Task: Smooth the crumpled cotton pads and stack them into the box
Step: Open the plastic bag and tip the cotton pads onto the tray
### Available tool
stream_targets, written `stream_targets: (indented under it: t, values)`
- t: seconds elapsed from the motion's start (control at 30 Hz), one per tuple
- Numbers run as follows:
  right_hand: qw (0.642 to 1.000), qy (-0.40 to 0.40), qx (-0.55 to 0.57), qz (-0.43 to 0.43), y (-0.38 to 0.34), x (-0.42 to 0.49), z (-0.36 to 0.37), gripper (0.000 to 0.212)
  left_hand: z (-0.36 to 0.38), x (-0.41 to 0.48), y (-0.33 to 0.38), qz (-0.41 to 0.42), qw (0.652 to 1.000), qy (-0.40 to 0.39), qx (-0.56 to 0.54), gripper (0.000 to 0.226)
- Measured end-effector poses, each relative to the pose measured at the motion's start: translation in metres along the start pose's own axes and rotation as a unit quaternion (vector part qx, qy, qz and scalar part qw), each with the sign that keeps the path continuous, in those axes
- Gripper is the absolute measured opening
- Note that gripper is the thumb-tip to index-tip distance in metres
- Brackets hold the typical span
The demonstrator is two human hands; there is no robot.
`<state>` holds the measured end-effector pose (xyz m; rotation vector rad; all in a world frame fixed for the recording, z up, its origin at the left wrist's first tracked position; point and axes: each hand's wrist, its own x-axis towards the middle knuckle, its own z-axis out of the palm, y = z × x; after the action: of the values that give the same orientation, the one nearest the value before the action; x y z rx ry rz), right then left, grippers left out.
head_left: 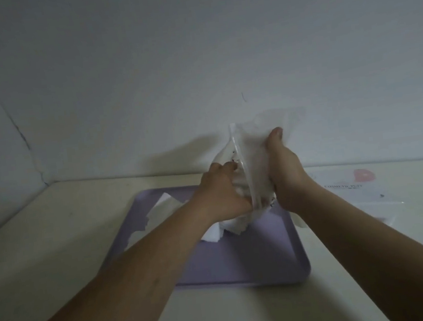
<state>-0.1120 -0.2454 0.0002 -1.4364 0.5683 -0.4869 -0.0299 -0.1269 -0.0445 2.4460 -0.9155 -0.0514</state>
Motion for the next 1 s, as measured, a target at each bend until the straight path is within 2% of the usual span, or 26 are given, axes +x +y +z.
stream_targets:
  t: [0.03, 0.07, 0.13, 0.2, 0.3, 0.43, 0.53, 0.6, 0.63, 0.77, 0.9, 1.0]
  values:
    - [1.0, 0.001, 0.024, 0.006, -0.002, 0.002, 0.001, 0.065, 0.001, 0.002, 0.001, 0.0, 1.0, 0.002, -0.01, 0.09]
    - [0.999, 0.001, 0.047, 0.009, -0.007, 0.002, 0.001, 0.063, 0.001, 0.003, 0.002, 0.009, 0.999, 0.011, -0.04, 0.085]
    - [0.997, -0.004, 0.08, 0.015, -0.017, 0.001, 0.002, 0.061, -0.002, 0.001, 0.004, 0.01, 0.992, 0.033, -0.125, 0.06]
    - [0.997, -0.01, 0.073, 0.012, -0.025, 0.0, 0.002, 0.066, -0.008, -0.003, 0.003, -0.004, 0.984, 0.058, -0.167, 0.048]
    - [0.999, 0.008, 0.015, -0.029, -0.03, 0.0, 0.0, 0.071, -0.017, -0.012, -0.001, -0.011, 0.984, 0.081, -0.158, 0.04]
    - [0.994, 0.072, 0.03, -0.078, -0.039, 0.003, -0.007, 0.074, -0.032, -0.02, -0.013, -0.007, 0.991, 0.094, -0.096, 0.041]
    - [0.988, 0.095, 0.052, -0.114, -0.049, 0.001, -0.009, 0.056, -0.037, -0.022, -0.023, -0.019, 0.999, 0.031, -0.012, 0.048]
    - [0.986, 0.089, 0.066, -0.127, -0.053, 0.0, -0.01, 0.049, -0.037, -0.022, -0.023, -0.016, 1.0, 0.017, -0.002, 0.06]
    - [0.986, 0.08, 0.08, -0.121, -0.054, 0.001, -0.012, 0.052, -0.038, -0.021, -0.019, 0.0, 0.999, 0.036, -0.013, 0.061]
    - [0.982, 0.051, 0.165, -0.07, -0.055, 0.006, -0.021, 0.053, -0.05, -0.018, -0.001, 0.097, 0.984, 0.139, -0.06, 0.036]
    - [0.963, 0.023, 0.265, -0.044, -0.049, 0.012, -0.027, 0.063, -0.048, -0.02, 0.009, 0.144, 0.981, 0.111, -0.07, 0.038]
    - [0.939, 0.005, 0.345, 0.001, -0.042, 0.016, -0.025, 0.064, -0.04, -0.024, 0.015, 0.149, 0.986, 0.063, -0.027, 0.059]
